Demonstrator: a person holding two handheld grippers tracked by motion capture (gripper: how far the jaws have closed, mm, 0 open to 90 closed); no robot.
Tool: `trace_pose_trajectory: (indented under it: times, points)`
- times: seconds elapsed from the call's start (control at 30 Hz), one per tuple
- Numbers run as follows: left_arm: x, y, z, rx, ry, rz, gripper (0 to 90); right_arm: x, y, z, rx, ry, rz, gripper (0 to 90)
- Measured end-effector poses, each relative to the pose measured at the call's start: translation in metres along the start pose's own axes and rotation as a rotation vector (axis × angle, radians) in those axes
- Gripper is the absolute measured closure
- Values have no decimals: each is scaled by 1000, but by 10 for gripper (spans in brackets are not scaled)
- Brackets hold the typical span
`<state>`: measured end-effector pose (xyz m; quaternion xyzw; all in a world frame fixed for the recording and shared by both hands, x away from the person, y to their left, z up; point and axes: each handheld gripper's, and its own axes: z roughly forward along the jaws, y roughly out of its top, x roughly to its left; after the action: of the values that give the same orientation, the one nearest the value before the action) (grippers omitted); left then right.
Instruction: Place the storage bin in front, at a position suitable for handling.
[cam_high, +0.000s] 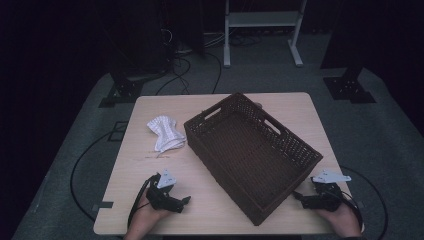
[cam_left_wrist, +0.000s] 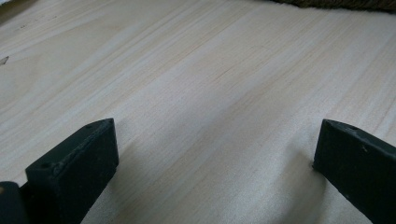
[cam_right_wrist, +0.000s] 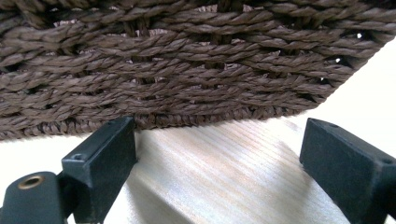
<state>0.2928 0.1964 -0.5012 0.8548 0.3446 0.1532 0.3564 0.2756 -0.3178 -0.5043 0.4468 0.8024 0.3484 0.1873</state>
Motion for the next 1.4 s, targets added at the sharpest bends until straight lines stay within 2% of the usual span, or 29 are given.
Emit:
trace_pose_trajectory:
  times: [0.3, 0.5, 0.63, 0.73, 0.87, 1.07, 1.4]
  points:
    - [0, 0, 0, 4, -2, 0, 0, 1, 1, 0, 3, 12, -9, 105]
    - [1, 1, 0, 6, -5, 4, 0, 2, 6, -1, 41, 39, -35, 144]
    - [1, 2, 1, 2, -4, 6, 0, 5, 7, -5, 62, 40, -30, 151]
    - [1, 2, 2, 5, -3, 5, 0, 4, 7, -15, 51, 28, -33, 165]
    - [0, 2, 2, 0, 8, -7, 0, 0, 6, -30, 19, 21, -9, 179]
    - [-1, 1, 1, 1, 17, -14, 0, -9, 10, -39, 19, 2, -10, 179]
    - [-2, 1, 1, 1, 19, -17, 0, -26, 17, -54, -9, -27, 40, 206]
